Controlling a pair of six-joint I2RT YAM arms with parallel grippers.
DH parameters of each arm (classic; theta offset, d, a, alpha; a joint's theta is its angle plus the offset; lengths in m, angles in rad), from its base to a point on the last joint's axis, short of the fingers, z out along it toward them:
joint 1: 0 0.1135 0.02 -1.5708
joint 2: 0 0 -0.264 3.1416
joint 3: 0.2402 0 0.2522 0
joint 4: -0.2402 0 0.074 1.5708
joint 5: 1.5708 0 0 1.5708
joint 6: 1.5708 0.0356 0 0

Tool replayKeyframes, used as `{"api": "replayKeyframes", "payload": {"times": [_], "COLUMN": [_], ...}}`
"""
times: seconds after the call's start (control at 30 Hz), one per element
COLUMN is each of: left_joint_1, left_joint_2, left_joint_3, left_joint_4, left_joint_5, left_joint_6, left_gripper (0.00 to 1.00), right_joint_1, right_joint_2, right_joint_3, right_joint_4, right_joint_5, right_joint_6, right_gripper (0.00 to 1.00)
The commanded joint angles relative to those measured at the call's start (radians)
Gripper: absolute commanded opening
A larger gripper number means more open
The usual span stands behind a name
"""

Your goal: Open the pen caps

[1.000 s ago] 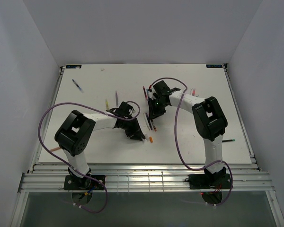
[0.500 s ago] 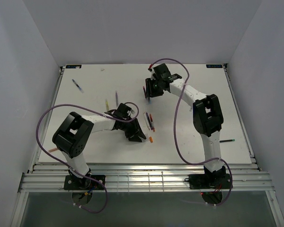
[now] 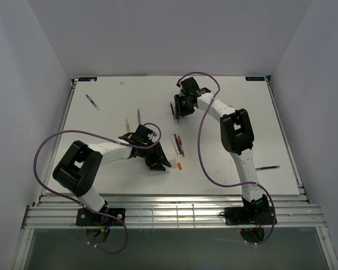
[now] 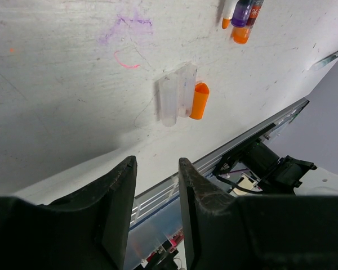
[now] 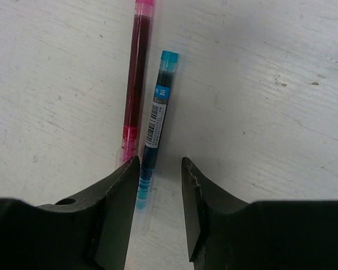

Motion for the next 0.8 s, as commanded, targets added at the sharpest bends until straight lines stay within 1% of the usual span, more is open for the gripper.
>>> {"api": "replayKeyframes", "payload": {"times": [0.0, 0.17, 0.37, 0.43, 0.63, 0.67, 0.77], "left_joint_1": [-0.005, -0.005, -0.005, -0.005, -0.005, -0.005, -0.005], "left_joint_2": [-0.057, -0.057, -0.064, -0.072, -0.097, -0.106, -0.124], "left_joint_3": [-0.014, -0.022, -0.016, -0.014, 0.009, 0.017, 0.046], "left_joint_4": [0.0, 0.006, 0.008, 0.005, -0.032, -0.05, -0.075], "left_joint_5": [-0.012, -0.009, -0.005, -0.006, -0.009, -0.014, -0.022], "left_joint_6": [-0.005, -0.003, 0.002, 0.002, 0.005, 0.008, 0.005], "left_gripper": [0.47, 0.47, 0.47, 0.47, 0.47, 0.47, 0.47], "right_joint_1": [0.006, 0.008, 0.025, 0.028, 0.028, 0.029, 0.02], "right_joint_2": [0.014, 0.025, 0.054, 0.062, 0.083, 0.086, 0.064], "right_joint_3": [0.057, 0.042, 0.049, 0.048, 0.06, 0.063, 0.054], "right_joint_4": [-0.009, -0.024, -0.104, -0.124, -0.164, -0.176, -0.178], "right_joint_5": [0.007, 0.008, 0.079, 0.093, 0.131, 0.13, 0.134], "right_joint_6": [-0.01, -0.01, -0.032, -0.036, -0.036, -0.036, -0.02], "right_gripper": [0.42, 0.39, 0.32, 0.31, 0.22, 0.17, 0.08]}}
